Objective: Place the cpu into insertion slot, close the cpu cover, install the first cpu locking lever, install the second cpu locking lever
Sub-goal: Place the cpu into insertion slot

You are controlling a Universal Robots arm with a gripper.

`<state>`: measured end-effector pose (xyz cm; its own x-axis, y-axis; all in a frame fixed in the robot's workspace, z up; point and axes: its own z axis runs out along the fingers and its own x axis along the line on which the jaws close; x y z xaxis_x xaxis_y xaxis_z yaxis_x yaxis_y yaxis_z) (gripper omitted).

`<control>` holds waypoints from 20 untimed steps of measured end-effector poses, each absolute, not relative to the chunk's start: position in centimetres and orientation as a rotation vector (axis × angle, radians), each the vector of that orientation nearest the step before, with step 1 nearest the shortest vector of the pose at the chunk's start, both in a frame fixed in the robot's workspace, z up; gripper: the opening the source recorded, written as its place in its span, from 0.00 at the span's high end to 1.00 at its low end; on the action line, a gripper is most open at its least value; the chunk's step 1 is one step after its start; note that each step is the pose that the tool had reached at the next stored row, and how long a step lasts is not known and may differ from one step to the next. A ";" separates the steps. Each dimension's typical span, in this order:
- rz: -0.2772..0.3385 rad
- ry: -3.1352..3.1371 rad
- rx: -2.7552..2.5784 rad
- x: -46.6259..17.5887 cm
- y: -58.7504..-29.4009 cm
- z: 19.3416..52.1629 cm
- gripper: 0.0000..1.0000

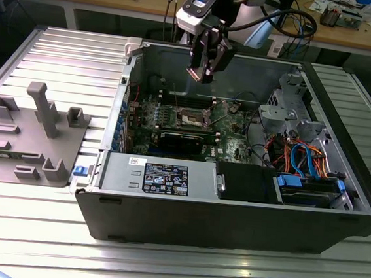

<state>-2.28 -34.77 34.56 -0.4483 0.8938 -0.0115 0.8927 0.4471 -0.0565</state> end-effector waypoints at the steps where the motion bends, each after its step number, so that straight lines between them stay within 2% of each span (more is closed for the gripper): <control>1: 0.085 -2.654 -1.642 -2.3 -34.8 34.6 0.46; 20: 0.084 -2.627 -1.683 -2.3 -34.8 34.5 0.46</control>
<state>-2.28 -34.77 34.55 -0.4184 0.9082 -0.0115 0.9070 0.4172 -0.0565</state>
